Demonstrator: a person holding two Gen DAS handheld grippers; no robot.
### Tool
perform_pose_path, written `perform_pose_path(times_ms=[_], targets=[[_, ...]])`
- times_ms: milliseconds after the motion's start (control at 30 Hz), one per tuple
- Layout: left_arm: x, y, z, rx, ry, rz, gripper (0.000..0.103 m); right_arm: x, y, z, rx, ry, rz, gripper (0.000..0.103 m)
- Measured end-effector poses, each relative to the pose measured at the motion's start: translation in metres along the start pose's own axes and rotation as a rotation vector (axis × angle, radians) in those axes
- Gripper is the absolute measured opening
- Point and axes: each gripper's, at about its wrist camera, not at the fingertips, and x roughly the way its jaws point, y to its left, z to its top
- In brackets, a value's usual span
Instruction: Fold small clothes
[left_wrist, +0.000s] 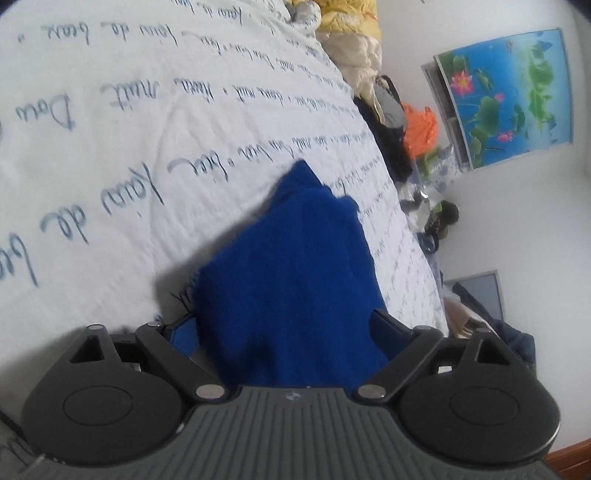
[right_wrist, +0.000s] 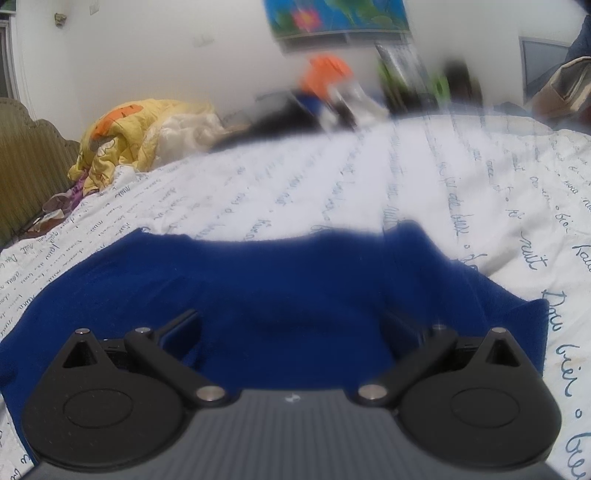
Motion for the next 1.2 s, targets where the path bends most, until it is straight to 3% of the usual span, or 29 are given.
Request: perform_pose_path(times_ms=[33, 67, 133, 167, 200, 300, 400, 467, 533, 567, 600, 667, 733, 833, 933, 1000, 1067, 1167, 1200], targets=[[0.001, -0.002, -0.002, 0.005, -0.006, 0.005, 0.09, -0.001, 0.0, 0.0, 0.002, -0.001, 0.002, 0.103], [0.003, -0.004, -0.002, 0.011, -0.014, 0.018, 0.084, -0.001, -0.001, 0.0, 0.002, -0.001, 0.003, 0.103], [0.009, -0.009, -0.002, 0.049, -0.022, 0.09, 0.043, -0.002, -0.001, -0.001, 0.003, -0.001, 0.004, 0.103], [0.012, -0.01, -0.002, 0.068, -0.016, 0.137, 0.012, -0.002, -0.001, -0.001, 0.003, -0.001, 0.004, 0.103], [0.015, -0.008, -0.001, 0.07, -0.013, 0.163, 0.005, -0.002, -0.001, -0.001, 0.004, -0.001, 0.005, 0.103], [0.014, -0.008, -0.002, 0.093, -0.031, 0.178, 0.006, -0.005, -0.002, -0.001, 0.004, 0.0, 0.006, 0.103], [0.015, -0.03, -0.011, 0.261, -0.079, 0.262, 0.005, -0.005, -0.001, -0.001, 0.003, 0.001, 0.005, 0.103], [0.019, -0.062, -0.033, 0.54, -0.124, 0.305, 0.004, -0.007, -0.003, -0.001, 0.0, 0.003, 0.006, 0.103], [0.022, -0.093, -0.081, 0.952, -0.205, 0.306, 0.004, -0.007, -0.003, -0.001, 0.001, 0.003, 0.007, 0.103], [0.025, -0.097, -0.102, 1.085, -0.229, 0.304, 0.004, -0.007, -0.003, -0.001, 0.001, 0.004, 0.007, 0.103], [0.028, -0.096, -0.115, 1.143, -0.219, 0.291, 0.005, -0.007, -0.003, -0.001, 0.002, 0.004, 0.008, 0.103], [0.03, -0.09, -0.124, 1.153, -0.19, 0.274, 0.005, -0.009, -0.003, 0.002, 0.013, 0.016, 0.015, 0.103], [0.029, -0.084, -0.123, 1.136, -0.18, 0.265, 0.005, -0.017, -0.002, 0.015, 0.125, 0.045, 0.047, 0.103], [0.028, -0.084, -0.125, 1.17, -0.193, 0.261, 0.005, -0.029, 0.015, 0.04, 0.261, 0.055, 0.288, 0.103], [0.028, -0.087, -0.132, 1.233, -0.217, 0.261, 0.005, -0.001, 0.055, 0.064, 0.275, 0.217, 0.485, 0.103], [0.029, -0.088, -0.137, 1.269, -0.226, 0.255, 0.005, 0.031, 0.082, 0.07, 0.283, 0.366, 0.561, 0.103], [0.028, -0.088, -0.141, 1.31, -0.232, 0.254, 0.005, 0.058, 0.109, 0.071, 0.264, 0.46, 0.603, 0.103], [0.03, -0.086, -0.148, 1.382, -0.235, 0.261, 0.005, 0.086, 0.142, 0.073, 0.216, 0.514, 0.582, 0.103], [0.031, -0.086, -0.148, 1.402, -0.233, 0.265, 0.005, 0.092, 0.15, 0.075, 0.188, 0.514, 0.568, 0.095]])
